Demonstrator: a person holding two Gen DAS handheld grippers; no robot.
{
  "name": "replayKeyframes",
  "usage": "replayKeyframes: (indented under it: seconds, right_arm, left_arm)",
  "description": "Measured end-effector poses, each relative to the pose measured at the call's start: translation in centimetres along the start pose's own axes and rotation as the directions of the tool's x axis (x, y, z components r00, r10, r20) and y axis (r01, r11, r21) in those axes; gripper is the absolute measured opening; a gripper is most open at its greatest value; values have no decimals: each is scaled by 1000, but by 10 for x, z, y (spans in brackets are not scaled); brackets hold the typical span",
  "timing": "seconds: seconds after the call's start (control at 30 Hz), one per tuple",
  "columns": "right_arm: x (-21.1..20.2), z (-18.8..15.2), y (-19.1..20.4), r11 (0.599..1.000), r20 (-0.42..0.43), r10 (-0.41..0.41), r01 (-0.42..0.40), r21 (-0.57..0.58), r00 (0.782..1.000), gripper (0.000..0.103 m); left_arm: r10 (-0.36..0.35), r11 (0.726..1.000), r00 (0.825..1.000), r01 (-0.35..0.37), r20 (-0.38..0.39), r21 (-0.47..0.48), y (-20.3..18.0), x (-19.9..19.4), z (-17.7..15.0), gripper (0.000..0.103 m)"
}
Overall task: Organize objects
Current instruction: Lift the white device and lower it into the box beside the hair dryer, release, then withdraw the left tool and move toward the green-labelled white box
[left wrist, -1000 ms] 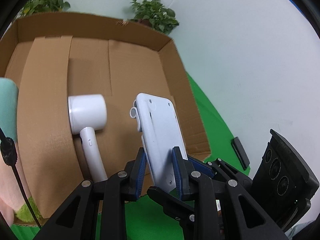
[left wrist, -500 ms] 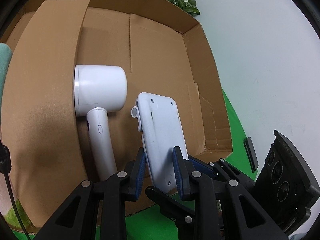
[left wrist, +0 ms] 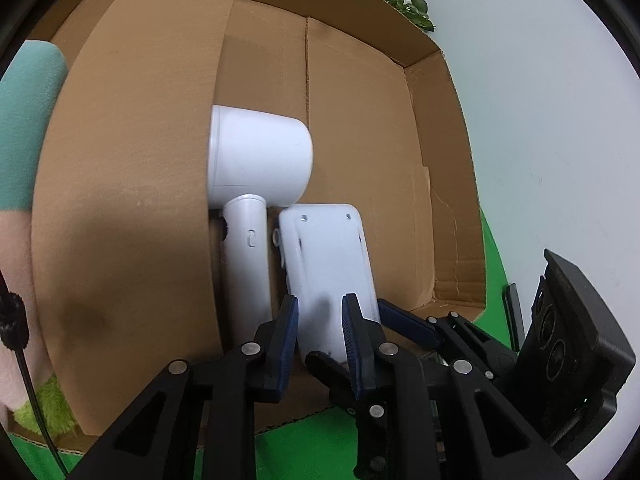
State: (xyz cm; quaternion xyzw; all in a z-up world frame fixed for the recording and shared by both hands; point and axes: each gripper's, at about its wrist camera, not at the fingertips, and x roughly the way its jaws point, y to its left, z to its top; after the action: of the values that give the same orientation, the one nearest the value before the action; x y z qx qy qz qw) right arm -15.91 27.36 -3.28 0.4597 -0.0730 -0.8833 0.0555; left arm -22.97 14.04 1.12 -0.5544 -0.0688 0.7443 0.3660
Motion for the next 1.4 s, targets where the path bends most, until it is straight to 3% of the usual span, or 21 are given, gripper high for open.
replayKeyframes:
  seconds: [0.13, 0.23, 0.3, 0.33, 0.37, 0.4, 0.47, 0.5, 0.57, 0.67, 0.87, 1.2, 1.4]
  right_arm:
    - [-1, -1, -1, 1000, 1, 2, -2, 2, 1000, 69]
    - [-13, -2, -2, 1000, 28, 6, -6, 8, 1000, 87]
    - [-29, -6, 0, 999, 74, -34, 35, -13, 997, 92]
    - [-38, -9, 1, 998, 95, -55, 58, -23, 994, 101]
    - [-52, -14, 0, 997, 127, -63, 67, -29, 990, 102]
    - [-62, -16, -2, 997, 150, -64, 68, -26, 987, 102]
    - [-85, -28, -9, 995, 210, -96, 98, 1, 973, 102]
    - [-97, -36, -10, 992, 238, -122, 121, 20, 963, 102]
    - [-113, -43, -9, 987, 278, -157, 147, 58, 948, 102]
    - [-133, -47, -8, 980, 325, -197, 179, 83, 925, 102]
    - [-139, -51, 2, 976, 318, -218, 203, 80, 922, 102]
    - [-155, -59, 22, 979, 351, -202, 198, 46, 915, 102]
    - [-152, -55, 34, 977, 346, -209, 206, 47, 915, 102]
  left_arm:
    - [24, 1000, 1000, -24, 17, 11, 0, -3, -5, 26]
    - [59, 996, 996, -62, 61, 59, -9, -13, -12, 28]
    - [127, 983, 982, -144, 139, 115, -21, -28, -18, 43]
    - [156, 974, 970, -183, 186, 137, -28, -36, -23, 47]
    - [178, 963, 955, -219, 239, 159, -35, -46, -28, 57]
    - [201, 948, 932, -262, 300, 181, -44, -56, -35, 73]
    - [267, 903, 858, -382, 440, 197, -63, -78, -51, 97]
    - [293, 876, 802, -443, 520, 190, -74, -89, -62, 102]
    - [288, 853, 752, -482, 593, 197, -87, -102, -77, 103]
    - [303, 845, 735, -502, 606, 187, -100, -107, -89, 103]
    - [324, 851, 743, -499, 585, 163, -106, -111, -110, 103]
    - [406, 831, 685, -552, 605, 67, -93, -140, -137, 103]
    - [433, 825, 667, -565, 606, 33, -86, -146, -146, 103]
